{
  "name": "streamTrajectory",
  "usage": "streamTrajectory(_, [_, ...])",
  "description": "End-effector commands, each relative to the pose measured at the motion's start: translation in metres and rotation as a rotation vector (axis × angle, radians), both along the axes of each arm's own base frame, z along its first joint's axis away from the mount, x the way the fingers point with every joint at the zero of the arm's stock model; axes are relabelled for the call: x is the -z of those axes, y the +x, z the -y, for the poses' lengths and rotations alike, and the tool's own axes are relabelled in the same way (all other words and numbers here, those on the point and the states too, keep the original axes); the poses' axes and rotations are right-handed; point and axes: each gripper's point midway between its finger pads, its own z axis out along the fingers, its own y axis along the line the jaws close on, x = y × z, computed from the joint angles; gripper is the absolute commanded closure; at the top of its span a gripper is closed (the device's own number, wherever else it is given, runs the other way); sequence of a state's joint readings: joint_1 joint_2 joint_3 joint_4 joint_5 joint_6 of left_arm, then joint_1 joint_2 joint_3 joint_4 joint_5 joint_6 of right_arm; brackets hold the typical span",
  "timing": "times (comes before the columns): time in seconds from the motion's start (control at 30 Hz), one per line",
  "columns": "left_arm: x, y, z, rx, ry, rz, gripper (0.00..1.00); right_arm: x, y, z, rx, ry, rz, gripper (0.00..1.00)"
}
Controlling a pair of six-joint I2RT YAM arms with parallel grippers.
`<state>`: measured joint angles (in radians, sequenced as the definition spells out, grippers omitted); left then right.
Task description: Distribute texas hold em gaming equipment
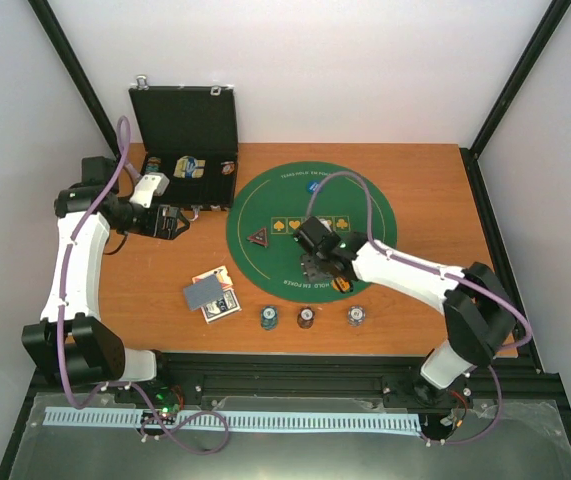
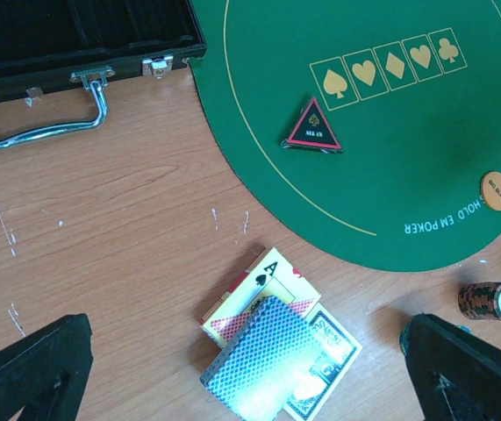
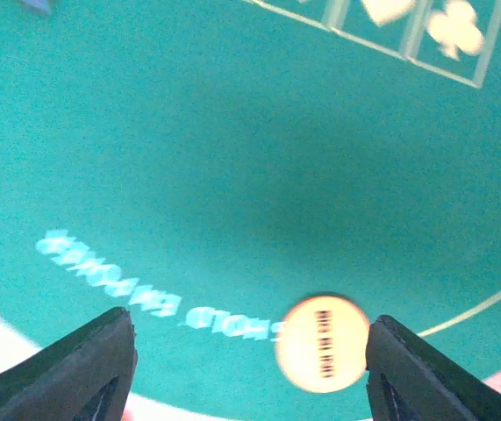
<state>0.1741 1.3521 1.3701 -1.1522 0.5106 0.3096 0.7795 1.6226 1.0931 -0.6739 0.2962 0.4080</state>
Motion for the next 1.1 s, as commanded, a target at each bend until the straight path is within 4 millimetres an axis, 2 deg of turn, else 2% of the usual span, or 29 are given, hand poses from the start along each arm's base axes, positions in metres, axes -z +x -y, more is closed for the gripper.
streamTrajectory(0.0, [-0.019,-0.001,-0.001,0.0,0.006,0.055,0.0,-0.043,-0.032,-0.042,-0.103,0.12,0.024,0.25])
streamTrajectory(0.07, [-0.018,-0.001,-0.001,-0.002,0.006,0.059,0.0,-0.046,-0.052,-0.062,-0.162,0.152,0.002,0.19])
streamTrajectory(0.2, [-0.016,0.0,-0.004,-0.013,0.018,0.059,0.0,-0.041,-0.083,-0.096,-0.261,0.184,-0.049,0.14])
streamTrajectory(0.3, [-0.015,0.001,-0.006,-0.024,0.032,0.057,0.0,-0.033,-0.1,-0.12,-0.334,0.17,-0.082,0.12])
streamTrajectory(0.47, [-0.011,0.003,-0.014,-0.052,0.07,0.059,0.0,-0.02,-0.116,-0.146,-0.417,0.136,-0.124,0.12])
streamTrajectory(0.7, [-0.016,0.003,-0.013,-0.048,0.068,0.077,0.0,0.0,-0.118,-0.15,-0.427,0.085,-0.156,0.14])
streamTrajectory(1.07, [-0.021,0.004,-0.012,-0.046,0.067,0.092,0.0,0.022,-0.122,-0.151,-0.432,0.065,-0.197,0.27])
